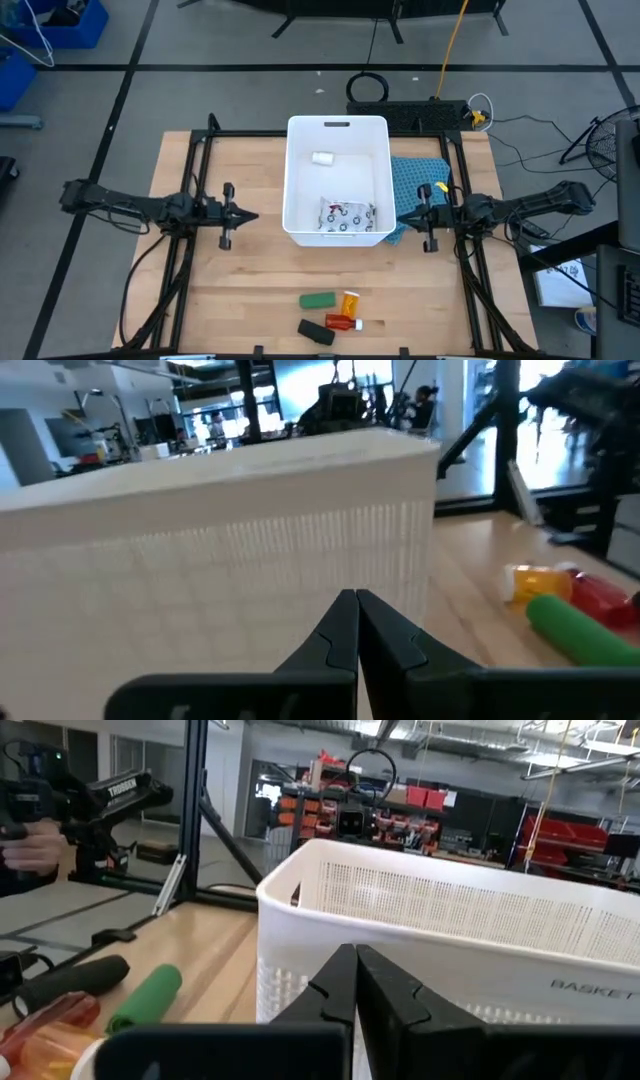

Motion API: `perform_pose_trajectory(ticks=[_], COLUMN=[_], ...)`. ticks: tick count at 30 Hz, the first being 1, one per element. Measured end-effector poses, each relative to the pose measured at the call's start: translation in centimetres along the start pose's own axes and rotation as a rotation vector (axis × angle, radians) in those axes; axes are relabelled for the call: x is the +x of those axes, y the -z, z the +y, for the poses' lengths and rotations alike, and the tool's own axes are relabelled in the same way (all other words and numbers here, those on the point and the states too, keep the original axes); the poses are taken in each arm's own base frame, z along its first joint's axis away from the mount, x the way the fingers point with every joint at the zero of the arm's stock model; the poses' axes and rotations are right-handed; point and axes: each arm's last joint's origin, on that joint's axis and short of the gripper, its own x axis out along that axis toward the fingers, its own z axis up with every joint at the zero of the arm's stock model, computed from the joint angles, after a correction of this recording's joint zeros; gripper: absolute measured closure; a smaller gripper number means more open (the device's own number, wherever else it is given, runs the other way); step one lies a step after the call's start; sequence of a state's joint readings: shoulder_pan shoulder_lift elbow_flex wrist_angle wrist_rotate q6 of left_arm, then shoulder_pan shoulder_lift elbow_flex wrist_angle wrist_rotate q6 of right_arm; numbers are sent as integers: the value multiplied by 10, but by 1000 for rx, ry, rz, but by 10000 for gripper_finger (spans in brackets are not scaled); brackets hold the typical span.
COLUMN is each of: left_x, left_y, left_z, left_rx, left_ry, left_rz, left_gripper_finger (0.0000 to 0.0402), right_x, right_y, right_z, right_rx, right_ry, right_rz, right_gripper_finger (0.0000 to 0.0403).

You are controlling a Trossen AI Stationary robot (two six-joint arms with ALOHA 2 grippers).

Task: Pick & place medical supplies in basket/bin
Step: Put the orange pill bottle into the white bin

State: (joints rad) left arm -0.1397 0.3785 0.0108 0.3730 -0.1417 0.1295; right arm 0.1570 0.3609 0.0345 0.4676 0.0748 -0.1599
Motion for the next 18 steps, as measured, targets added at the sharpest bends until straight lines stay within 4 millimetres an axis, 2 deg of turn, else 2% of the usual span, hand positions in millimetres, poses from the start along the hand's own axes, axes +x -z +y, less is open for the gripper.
perform_pose_trajectory(ticks=[4,6,11,14,18], left_x=[0,0,0,0,1], left_y=[-3,-5,-4,-4,-4], left_z=[2,2,2,2,2], left_rx=[31,39,41,14,-37], left_ry=[-33,-34,-33,-33,-32], left_rz=[-7,-17,-11,-9,-7], left_gripper_finger=[392,385,388,398,393], right_x=[2,6,37,63,96], right_y=[-2,1,-48,-71,-111], right_z=[0,3,9,23,43], right_rx=[-7,-15,-62,-141,-210], right_ry=[3,-24,-71,-153,-159], right_rz=[-9,68,147,214,254], right_gripper_finger=[403,403,403,403,403])
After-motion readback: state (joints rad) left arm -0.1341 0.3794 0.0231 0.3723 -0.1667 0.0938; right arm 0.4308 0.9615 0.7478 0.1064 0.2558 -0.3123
